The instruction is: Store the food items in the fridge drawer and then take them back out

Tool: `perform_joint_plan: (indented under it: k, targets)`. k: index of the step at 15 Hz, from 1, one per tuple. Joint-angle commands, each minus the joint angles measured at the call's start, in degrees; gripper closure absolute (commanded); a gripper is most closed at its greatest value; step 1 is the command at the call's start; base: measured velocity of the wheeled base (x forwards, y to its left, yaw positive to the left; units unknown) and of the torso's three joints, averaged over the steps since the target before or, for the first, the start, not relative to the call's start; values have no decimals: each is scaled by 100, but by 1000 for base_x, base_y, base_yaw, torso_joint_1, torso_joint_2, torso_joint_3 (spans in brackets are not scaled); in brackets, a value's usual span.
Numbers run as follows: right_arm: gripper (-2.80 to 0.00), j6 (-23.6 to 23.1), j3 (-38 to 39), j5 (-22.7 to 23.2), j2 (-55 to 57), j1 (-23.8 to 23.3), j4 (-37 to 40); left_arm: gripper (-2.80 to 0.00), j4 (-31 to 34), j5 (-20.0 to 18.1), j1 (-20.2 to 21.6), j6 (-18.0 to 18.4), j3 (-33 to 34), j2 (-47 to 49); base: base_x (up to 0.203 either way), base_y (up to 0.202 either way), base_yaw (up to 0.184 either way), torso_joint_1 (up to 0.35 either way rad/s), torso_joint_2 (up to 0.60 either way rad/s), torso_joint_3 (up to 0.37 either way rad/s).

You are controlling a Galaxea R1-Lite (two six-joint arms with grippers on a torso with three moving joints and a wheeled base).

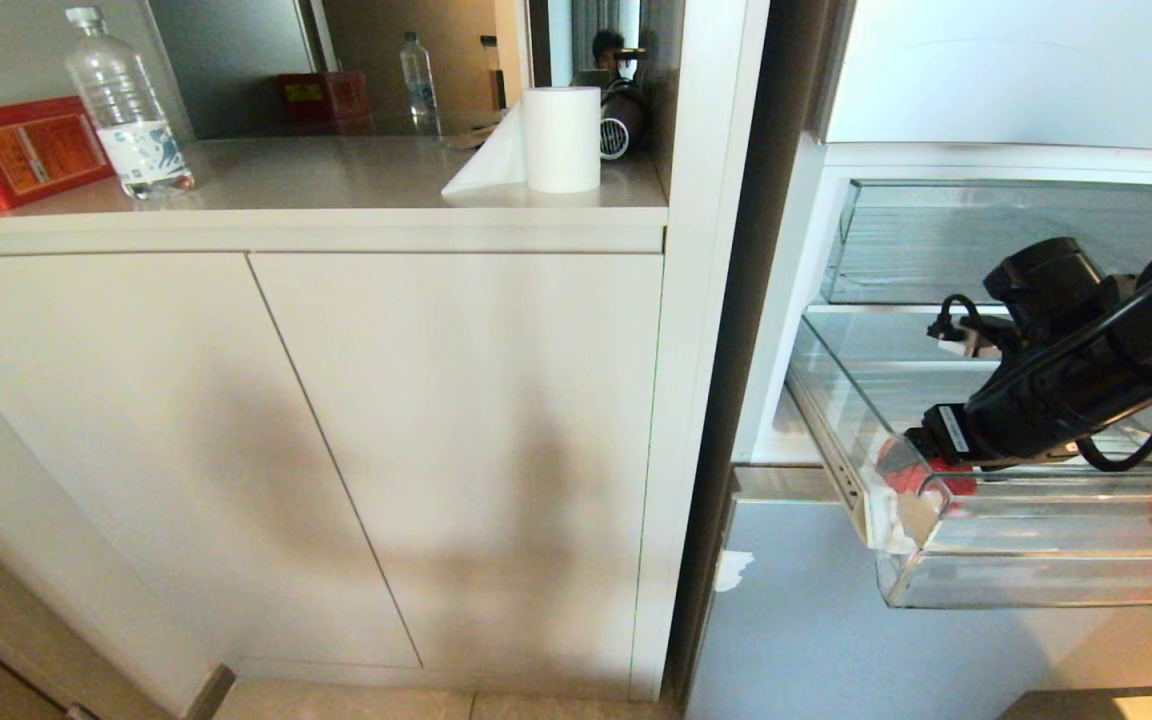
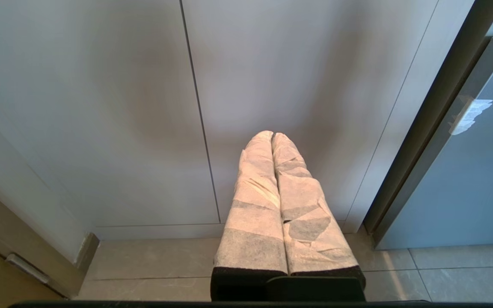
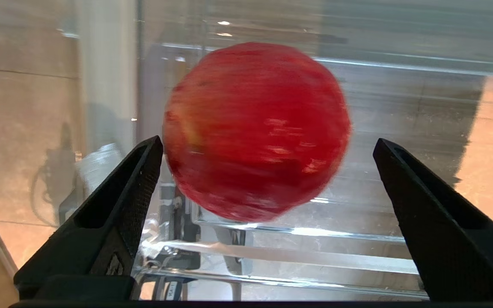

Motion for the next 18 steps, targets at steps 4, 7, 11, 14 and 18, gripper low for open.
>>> perform_joint_plan:
  k: [4,7,11,14,18]
  targets:
    - [0,5,16,-7,58,19,23,0,1,4,6,0,0,7,0,0,0,0,0,0]
    - [0,1,67,-20,1,13,36,0,1,4,-2,0,0,7,0,0,0,0,0,0]
    - [0,41,17,-10,-290,11,35,0,1,2,-1,0,0,7,0,0,0,0,0,0]
    - [0,46,-23,-18,-877,11,31,0,1,4,5,0,0,7,0,0,0,0,0,0]
    - [0,59,85,5,-1914,11,-12,0,1,4,6,0,0,7,0,0,0,0,0,0]
